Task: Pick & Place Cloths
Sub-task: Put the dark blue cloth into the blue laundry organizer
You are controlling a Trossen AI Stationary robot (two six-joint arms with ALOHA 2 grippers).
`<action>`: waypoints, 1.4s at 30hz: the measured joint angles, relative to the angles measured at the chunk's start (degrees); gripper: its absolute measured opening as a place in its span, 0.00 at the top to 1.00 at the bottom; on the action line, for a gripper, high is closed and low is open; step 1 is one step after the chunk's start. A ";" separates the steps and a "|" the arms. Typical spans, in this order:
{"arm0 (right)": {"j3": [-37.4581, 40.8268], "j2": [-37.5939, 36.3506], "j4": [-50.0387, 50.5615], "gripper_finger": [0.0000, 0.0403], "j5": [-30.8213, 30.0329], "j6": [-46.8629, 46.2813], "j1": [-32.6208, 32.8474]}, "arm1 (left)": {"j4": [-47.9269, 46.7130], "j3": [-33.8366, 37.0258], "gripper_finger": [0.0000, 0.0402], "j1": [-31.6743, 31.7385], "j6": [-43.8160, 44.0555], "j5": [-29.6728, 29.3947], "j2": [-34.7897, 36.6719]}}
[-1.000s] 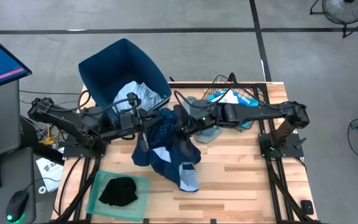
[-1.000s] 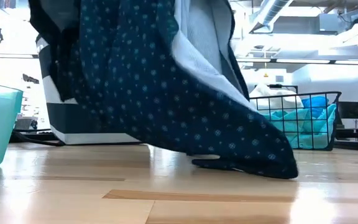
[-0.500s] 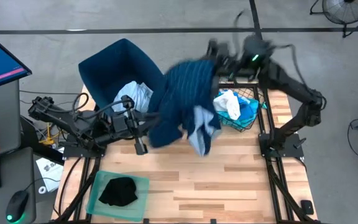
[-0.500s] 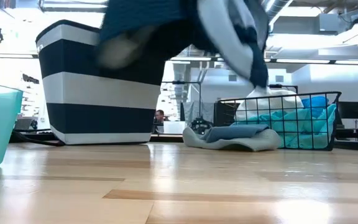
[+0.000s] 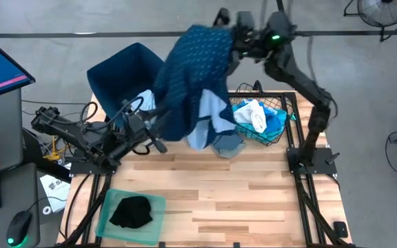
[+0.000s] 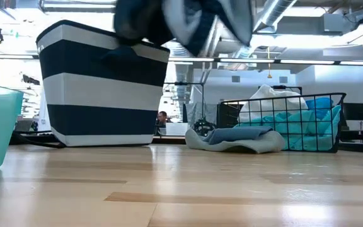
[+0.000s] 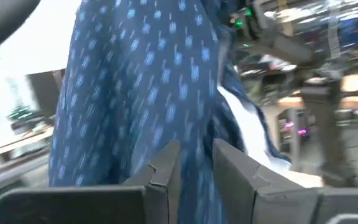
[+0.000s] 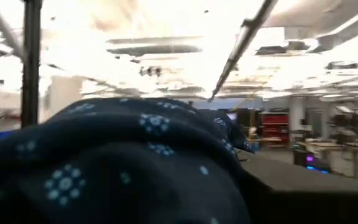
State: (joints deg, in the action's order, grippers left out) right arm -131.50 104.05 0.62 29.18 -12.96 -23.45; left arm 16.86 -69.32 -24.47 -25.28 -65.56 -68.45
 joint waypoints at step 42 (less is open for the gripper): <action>-0.01 8.69 26.68 0.10 -8.58 28.79 0.76 | -6.51 0.11 0.37 1.73 -16.50 -22.64 10.69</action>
State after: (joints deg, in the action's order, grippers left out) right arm -131.51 112.74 27.30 20.60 15.82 -22.69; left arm 10.35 -69.21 -22.74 -41.78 -88.20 -57.76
